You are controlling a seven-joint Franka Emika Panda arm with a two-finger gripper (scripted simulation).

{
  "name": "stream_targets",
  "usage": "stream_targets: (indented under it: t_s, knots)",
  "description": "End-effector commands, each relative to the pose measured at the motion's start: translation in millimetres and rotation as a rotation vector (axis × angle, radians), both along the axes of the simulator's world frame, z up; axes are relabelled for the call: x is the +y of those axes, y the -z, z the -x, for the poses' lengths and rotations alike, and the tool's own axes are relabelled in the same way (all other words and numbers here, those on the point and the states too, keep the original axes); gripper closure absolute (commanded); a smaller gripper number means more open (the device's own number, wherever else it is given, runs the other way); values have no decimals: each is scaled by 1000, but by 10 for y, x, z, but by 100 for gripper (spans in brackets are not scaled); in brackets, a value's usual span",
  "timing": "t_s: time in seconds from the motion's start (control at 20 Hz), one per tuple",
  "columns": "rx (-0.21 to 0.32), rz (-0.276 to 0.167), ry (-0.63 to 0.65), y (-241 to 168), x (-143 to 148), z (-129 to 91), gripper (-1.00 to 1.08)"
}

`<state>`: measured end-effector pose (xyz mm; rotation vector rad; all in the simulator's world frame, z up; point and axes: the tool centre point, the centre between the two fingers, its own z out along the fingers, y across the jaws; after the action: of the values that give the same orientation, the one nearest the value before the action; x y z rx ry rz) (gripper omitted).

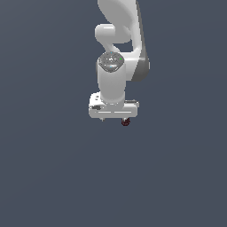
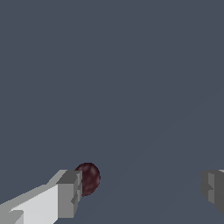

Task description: Pick up the object and move it to a goal position.

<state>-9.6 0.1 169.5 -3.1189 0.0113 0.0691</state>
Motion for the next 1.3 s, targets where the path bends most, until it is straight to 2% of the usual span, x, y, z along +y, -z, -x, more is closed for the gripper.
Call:
stream_targets:
  t_s: [0.0, 0.55, 1.25]
  knots:
    - [3, -2, 2, 2, -9, 1, -92]
    - [-9, 7, -18, 219, 171, 155, -92]
    - [-39, 20, -81, 802, 643, 747, -92]
